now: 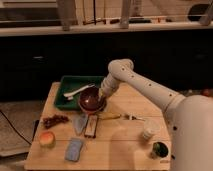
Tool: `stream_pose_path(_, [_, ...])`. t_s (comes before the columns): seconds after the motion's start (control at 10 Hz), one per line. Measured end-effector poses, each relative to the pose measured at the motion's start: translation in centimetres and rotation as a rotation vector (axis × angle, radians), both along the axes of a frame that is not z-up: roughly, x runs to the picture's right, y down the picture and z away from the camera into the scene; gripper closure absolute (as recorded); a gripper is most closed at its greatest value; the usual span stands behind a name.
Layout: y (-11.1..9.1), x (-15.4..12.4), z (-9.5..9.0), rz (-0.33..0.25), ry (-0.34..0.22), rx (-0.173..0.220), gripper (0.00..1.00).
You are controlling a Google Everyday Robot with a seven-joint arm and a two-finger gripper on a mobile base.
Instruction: Stack bowls into tray
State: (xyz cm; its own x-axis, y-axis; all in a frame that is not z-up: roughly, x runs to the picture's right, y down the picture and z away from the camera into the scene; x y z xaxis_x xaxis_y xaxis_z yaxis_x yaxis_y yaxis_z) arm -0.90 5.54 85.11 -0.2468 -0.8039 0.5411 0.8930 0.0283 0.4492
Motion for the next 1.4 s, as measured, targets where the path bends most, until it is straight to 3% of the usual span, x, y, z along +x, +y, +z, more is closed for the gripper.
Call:
stream_pose_path(0.6, [-5.5, -3.7, 0.5, -0.075, 0.011, 0.023, 1.0])
stream_pose_path(0.8, [-6.5, -4.3, 1.6, -0.057, 0.008, 0.027, 1.0])
stream_pose_path(1.4, [-6.1, -3.7, 3.9, 0.109, 0.088, 0.036, 1.0])
